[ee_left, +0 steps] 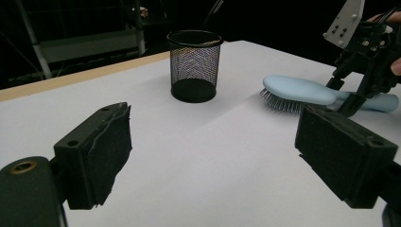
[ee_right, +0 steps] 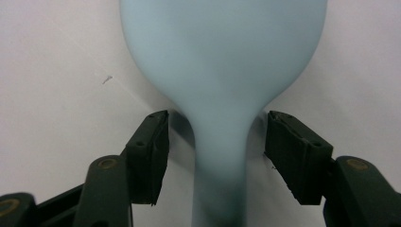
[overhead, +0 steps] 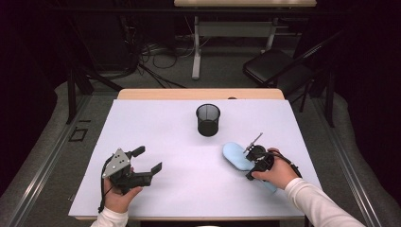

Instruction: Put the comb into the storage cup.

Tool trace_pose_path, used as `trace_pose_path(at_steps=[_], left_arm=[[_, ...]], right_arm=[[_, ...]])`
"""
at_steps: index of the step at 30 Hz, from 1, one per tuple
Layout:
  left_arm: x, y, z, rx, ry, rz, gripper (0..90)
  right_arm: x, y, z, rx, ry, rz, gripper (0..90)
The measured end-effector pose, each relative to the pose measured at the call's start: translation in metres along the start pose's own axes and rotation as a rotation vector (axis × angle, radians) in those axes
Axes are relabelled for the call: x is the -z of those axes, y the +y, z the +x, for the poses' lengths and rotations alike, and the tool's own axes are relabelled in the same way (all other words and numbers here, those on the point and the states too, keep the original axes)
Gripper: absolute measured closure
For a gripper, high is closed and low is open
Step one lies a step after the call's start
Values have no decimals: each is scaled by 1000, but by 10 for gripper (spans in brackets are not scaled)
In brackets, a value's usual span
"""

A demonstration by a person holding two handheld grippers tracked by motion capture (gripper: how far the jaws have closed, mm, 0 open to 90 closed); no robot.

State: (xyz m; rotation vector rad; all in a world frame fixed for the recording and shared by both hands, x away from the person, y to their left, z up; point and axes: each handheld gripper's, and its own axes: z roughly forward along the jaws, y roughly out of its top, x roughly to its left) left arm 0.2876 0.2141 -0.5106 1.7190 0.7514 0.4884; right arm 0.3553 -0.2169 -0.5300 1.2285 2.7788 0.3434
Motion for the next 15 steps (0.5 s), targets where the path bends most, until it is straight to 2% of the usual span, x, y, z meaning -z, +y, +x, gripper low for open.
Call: trace_pose_path(at_steps=[2,3,4,5,6,8,11,15], left_arm=[[0,0,0,0,-1,-1,117],[0,0,0,0,-1,-1,117],[0,0,0,-1,0,-1,117],[0,0,0,-1,0,0,117],[0,0,0,-1,-1,1,117],[0,0,0,-1,0,1,117],[0,0,0,-1,-1,1,117],[0,0,0,0,-1,1,117]], right_arm=[[1,2,-1,22,-10,14,424],[-2,1,0,6,-1,-31,427],[-2,1,0,6,-1,-31,427],[-4,1,1,-9,2,-52,436],[-4,1,0,-5,-1,-47,448],[0,3,-1,13,-6,7,474],[2,5,-1,18,-9,34,508],[3,5,-2,29,-13,38,554]])
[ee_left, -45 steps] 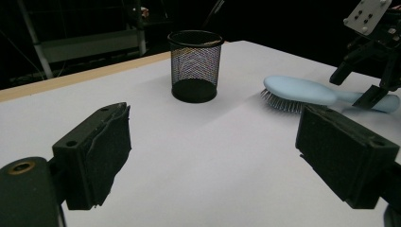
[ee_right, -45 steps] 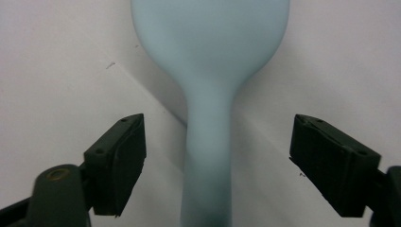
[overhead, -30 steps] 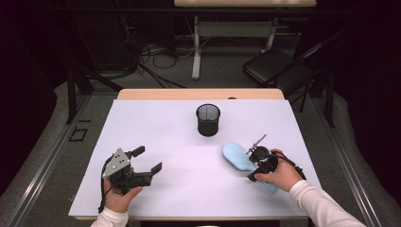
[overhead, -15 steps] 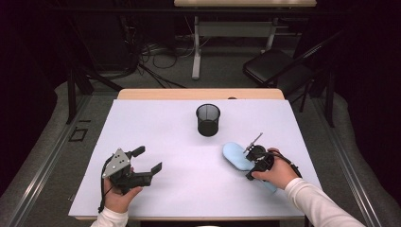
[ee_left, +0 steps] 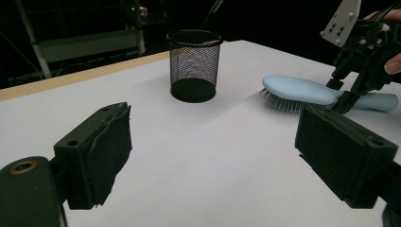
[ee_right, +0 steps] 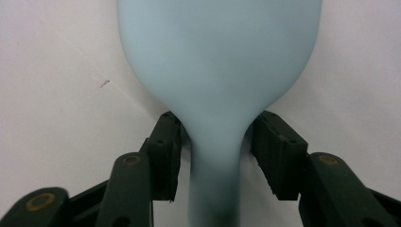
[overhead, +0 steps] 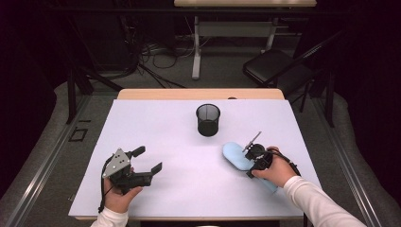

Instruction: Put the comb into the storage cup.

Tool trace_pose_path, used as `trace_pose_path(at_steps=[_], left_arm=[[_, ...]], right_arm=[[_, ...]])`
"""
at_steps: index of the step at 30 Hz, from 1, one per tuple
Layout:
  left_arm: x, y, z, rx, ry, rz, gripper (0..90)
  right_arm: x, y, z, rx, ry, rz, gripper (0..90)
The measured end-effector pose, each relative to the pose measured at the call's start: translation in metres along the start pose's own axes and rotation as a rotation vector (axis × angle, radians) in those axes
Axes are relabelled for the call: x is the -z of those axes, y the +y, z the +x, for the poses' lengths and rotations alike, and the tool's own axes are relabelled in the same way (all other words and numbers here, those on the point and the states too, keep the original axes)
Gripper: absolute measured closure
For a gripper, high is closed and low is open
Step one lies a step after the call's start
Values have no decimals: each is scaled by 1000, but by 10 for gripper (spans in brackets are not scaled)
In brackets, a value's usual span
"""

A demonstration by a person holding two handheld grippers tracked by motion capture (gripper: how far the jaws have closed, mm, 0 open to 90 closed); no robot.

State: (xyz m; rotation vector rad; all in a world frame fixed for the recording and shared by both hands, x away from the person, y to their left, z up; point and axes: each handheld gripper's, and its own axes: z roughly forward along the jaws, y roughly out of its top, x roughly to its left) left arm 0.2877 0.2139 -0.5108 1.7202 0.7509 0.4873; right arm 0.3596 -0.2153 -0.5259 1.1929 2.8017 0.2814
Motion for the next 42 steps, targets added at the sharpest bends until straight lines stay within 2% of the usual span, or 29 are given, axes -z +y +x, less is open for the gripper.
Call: trace_pose_path(at_steps=[11,19,23,25,28,29,30,34,35,39,41,42], left_arm=[[0,0,0,1,0,1,117],[0,0,0,4,1,0,117],[-1,0,0,4,1,0,117],[-1,0,0,4,1,0,117],[-1,0,0,4,2,0,117],[-1,0,0,4,2,0,117],[0,0,0,3,1,0,117],[0,0,0,3,2,1,117],[0,0,0,4,2,0,117],[0,0,0,3,2,0,117],[-1,0,0,3,2,1,117],[-1,0,0,4,2,1,117]], right_arm=[[1,1,-1,15,8,5,636],[1,1,1,9,9,11,654],[-1,-1,1,6,8,-26,662],[-1,-1,2,6,6,-28,663],[0,-1,1,17,6,-9,670],[2,0,1,23,0,12,673],[1,-1,1,11,12,-6,675],[2,-2,1,18,4,-3,682],[-1,-3,1,12,8,-35,683],[0,-5,1,3,13,-43,685],[0,-6,0,14,11,-51,687],[1,-6,1,-2,17,-43,688]])
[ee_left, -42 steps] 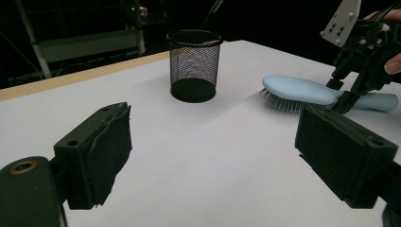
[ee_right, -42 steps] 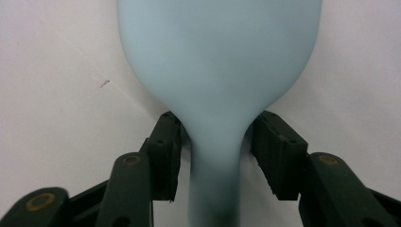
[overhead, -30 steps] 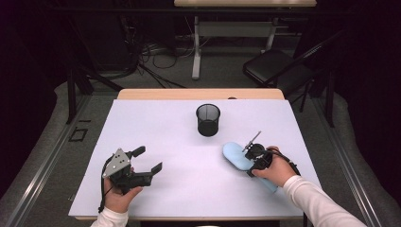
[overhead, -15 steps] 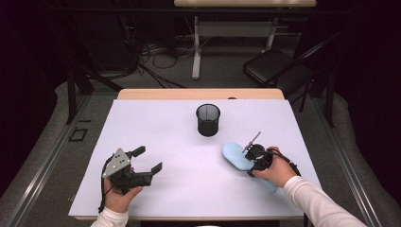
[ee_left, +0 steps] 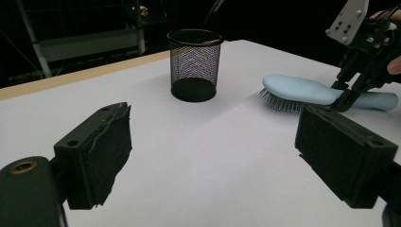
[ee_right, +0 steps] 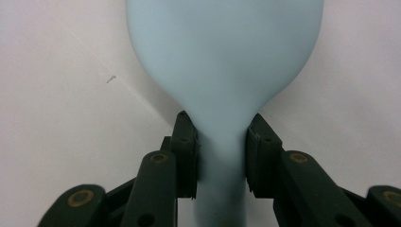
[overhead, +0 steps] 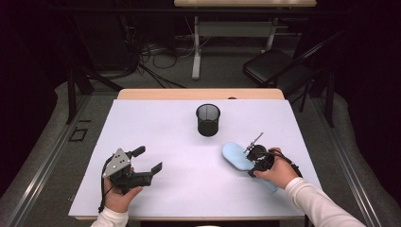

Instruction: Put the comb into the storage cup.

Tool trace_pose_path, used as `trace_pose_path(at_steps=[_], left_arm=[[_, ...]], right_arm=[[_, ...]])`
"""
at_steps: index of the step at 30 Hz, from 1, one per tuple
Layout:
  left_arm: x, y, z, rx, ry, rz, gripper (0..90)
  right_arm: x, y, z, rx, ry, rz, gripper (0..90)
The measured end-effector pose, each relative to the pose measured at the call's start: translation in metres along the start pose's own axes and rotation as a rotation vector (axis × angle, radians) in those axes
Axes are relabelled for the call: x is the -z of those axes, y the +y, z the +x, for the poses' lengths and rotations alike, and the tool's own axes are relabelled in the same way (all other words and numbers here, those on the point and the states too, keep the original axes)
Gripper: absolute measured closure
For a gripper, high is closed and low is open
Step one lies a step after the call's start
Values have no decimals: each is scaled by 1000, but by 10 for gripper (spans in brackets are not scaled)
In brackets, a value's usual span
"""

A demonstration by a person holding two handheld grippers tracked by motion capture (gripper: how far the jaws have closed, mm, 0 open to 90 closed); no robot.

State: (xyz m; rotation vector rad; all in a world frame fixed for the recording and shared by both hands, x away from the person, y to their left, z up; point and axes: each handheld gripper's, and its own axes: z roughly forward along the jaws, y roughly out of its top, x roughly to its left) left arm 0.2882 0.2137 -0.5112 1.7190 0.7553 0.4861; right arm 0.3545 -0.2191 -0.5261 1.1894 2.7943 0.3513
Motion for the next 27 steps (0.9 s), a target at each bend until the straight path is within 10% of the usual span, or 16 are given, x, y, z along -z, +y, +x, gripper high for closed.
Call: trace_pose_path(at_steps=[27], left_arm=[[0,0,0,-2,-1,3,117]], right_arm=[[9,-8,1,-31,68,-127,691]])
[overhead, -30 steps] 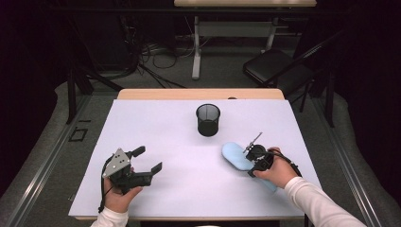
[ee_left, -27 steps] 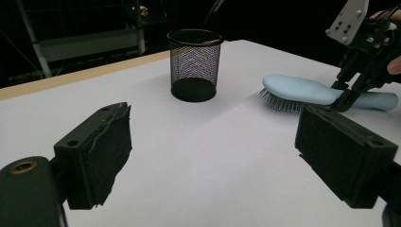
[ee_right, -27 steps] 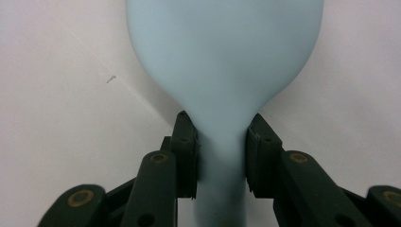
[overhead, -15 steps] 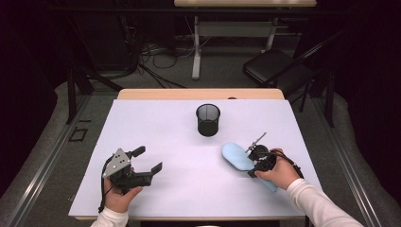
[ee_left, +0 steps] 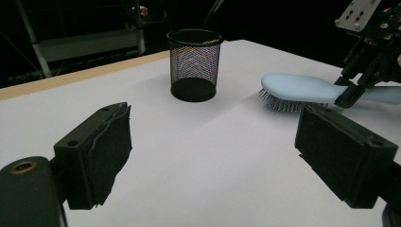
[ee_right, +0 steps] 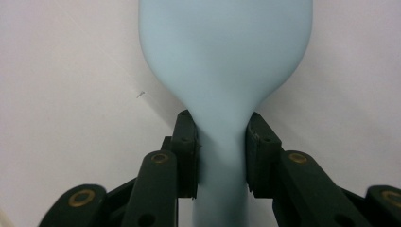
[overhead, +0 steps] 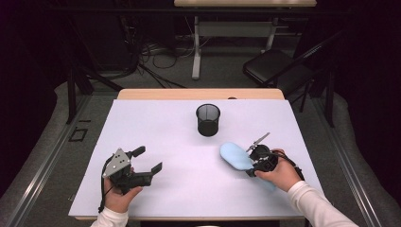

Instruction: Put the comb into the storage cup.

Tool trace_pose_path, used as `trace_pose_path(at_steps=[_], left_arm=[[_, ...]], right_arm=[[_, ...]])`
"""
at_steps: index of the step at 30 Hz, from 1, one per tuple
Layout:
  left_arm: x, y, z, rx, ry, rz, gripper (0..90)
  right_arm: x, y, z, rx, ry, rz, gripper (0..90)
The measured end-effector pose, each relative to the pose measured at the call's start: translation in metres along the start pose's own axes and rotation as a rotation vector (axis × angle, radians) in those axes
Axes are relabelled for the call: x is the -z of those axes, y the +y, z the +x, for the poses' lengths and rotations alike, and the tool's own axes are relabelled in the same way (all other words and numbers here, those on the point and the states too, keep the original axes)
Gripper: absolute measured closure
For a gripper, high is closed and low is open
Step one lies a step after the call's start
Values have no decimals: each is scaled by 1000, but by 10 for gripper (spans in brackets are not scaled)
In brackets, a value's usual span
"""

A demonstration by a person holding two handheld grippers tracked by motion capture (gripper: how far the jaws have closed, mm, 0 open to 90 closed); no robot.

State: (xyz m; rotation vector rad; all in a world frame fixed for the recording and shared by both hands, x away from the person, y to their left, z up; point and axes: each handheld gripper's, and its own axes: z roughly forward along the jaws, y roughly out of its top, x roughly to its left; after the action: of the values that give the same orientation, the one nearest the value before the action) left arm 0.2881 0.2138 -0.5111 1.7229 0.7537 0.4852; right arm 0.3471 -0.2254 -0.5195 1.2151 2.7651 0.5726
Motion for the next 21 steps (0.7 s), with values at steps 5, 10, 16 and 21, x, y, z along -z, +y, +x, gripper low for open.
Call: trace_pose_path(at_steps=[5,10,16,21], left_arm=[[0,0,0,0,1,1,117],[0,0,0,-1,2,0,117],[0,0,0,-2,1,2,117],[-1,0,0,-3,1,3,117]], right_arm=[[5,-1,-2,-6,7,-41,690],[9,-3,-3,-24,11,-71,691],[14,-4,-3,-25,24,-116,691],[18,-3,0,-35,37,-164,691]])
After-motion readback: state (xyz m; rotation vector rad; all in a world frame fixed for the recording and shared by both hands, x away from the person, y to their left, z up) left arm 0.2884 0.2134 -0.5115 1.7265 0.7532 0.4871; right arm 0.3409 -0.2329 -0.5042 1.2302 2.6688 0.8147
